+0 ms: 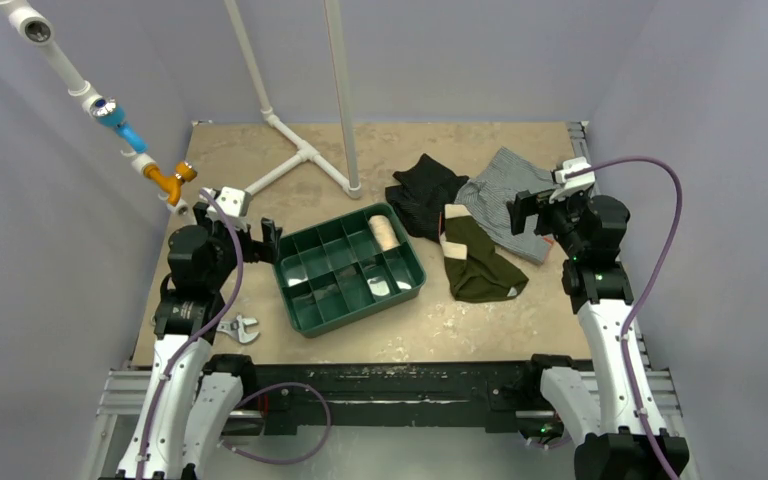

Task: Roll the underwear
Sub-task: Move the storage box to the center of the board.

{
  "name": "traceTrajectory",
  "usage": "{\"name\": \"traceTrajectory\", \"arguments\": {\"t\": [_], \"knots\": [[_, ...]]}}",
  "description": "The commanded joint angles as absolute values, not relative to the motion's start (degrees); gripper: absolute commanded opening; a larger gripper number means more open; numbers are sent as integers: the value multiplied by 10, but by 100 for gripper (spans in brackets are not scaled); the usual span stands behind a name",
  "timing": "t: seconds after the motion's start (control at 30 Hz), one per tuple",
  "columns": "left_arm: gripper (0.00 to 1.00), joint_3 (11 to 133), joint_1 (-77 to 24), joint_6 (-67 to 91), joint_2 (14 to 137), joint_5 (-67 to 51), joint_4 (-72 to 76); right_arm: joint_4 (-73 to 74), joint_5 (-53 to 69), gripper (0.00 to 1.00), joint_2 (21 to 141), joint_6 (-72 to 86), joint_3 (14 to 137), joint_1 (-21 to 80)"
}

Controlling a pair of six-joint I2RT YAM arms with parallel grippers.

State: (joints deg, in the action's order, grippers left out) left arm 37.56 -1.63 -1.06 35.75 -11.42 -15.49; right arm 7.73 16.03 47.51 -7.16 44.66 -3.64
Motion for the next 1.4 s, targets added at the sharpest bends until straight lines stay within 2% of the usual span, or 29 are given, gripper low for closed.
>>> {"name": "traceTrajectory", "arguments": {"t": [0.0, 0.3, 0.43, 0.63, 0.77, 0.93, 1.07, 1.37], "knots": [[100, 376, -13, -9, 358, -118, -137, 67, 175, 99, 472, -78, 446, -34], [100, 446, -14, -46, 392, -99, -221, 65, 176, 99, 475, -77, 448, -34], [100, 455, -20, -105, 406, -232, -253, 71, 199, 99, 475, -87, 448, -34], [100, 489, -143, -168, 522, -103, -304, 79, 216, 99, 481, -103, 446, -34], [92, 517, -154, -176, 620, -114, -322, 81, 222, 99, 483, -107, 446, -34], [82, 537, -174, -186, 700, -65, -321, 85, 230, 99, 482, -111, 445, -34], [82, 536, -177, -184, 741, -5, -276, 86, 237, 99, 486, -112, 445, -34], [83, 557, -177, -198, 811, 40, -222, 90, 245, 99, 484, -118, 444, -34]]}}
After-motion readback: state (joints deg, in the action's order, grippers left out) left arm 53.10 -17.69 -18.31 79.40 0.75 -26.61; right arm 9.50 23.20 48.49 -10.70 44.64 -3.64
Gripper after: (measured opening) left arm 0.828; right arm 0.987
